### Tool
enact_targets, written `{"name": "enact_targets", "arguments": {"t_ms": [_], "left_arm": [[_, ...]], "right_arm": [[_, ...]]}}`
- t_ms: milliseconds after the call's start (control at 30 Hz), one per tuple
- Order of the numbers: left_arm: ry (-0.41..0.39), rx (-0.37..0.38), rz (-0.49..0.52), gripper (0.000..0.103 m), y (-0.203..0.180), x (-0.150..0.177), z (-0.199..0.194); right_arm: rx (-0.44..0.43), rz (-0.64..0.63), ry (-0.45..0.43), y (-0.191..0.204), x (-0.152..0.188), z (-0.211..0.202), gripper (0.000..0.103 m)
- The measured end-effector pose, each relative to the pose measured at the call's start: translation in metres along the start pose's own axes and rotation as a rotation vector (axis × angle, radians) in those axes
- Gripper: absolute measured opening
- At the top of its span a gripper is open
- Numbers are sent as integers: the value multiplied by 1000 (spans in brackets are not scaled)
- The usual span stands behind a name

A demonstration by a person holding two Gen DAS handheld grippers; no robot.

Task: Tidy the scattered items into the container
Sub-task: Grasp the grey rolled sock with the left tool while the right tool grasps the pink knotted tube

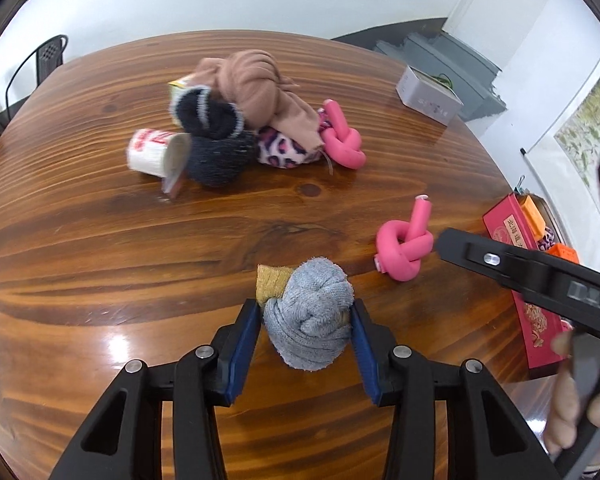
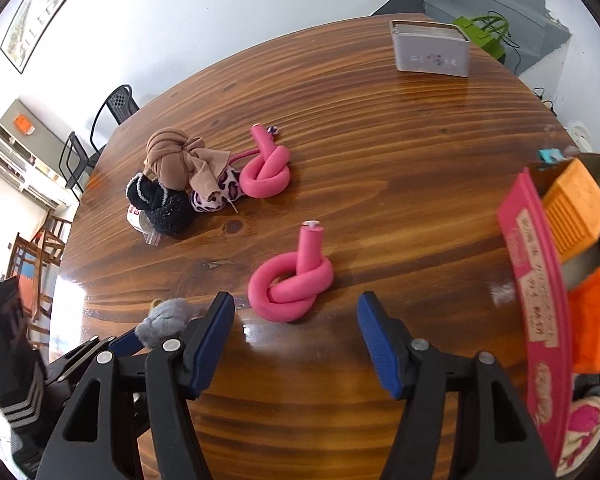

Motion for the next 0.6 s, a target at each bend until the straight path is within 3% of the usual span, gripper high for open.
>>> {"name": "enact_targets", "arguments": {"t_ms": [500,600], "left_arm": [[-8,-22,-64,46,28,15,-20],[-12,-24,-62,46,26,14,-23]], "right_arm": [[107,-67,74,7,-2,56,68],[121,-91,76,5,1,57,59]]}}
Point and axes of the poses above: each gripper's, at about its wrist camera, not at the fingertips, and z roughly the way its jaws point, y to its left, x to its underside, the point moved 8 cm from there along z, roughly the way its jaws point, and after that the axes turned 9 degrees about -x, right-handed, at the moved point
